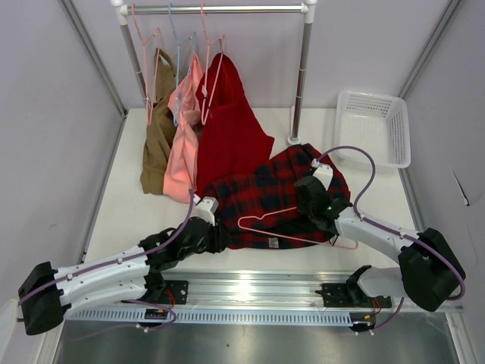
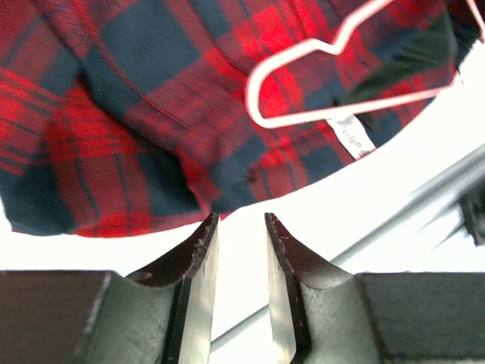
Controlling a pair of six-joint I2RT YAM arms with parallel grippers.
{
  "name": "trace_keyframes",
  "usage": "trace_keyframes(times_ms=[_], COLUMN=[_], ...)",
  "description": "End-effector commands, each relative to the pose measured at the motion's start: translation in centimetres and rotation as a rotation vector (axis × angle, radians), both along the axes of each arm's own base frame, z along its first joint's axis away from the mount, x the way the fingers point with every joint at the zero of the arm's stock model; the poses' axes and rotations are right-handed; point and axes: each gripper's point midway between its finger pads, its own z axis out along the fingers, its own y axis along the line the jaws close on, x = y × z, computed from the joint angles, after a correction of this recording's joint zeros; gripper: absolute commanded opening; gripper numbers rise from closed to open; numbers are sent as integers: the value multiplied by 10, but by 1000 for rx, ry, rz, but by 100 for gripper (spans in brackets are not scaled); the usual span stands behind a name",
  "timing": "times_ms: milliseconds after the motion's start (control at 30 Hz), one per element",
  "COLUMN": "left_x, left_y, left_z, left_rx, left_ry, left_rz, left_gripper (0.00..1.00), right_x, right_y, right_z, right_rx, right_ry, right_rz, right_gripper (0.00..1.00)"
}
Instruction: Place the skirt on the hanger
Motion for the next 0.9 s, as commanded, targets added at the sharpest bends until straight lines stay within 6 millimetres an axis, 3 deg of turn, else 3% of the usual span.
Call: trace_keyframes(times_ms=[0,267,633,867], left_x=[-7,-14,7,7], left_y=[-6,-21,-50,-45], left_z=[19,19,20,8], left_rx=[-11,-56,-121,-103], left_ry=[-16,17,48,72], left_rz=[-29,26,171,257], left_gripper=[35,33,31,31], right_x=[9,9,7,7], right_y=[4,7,8,8], right_z=[10,7,4,4], right_rx=[4,10,15,12], right_ry=[-27,-18,-8,-7], right_rz=[-25,-18,-16,-12], right_gripper=[0,0,0,0])
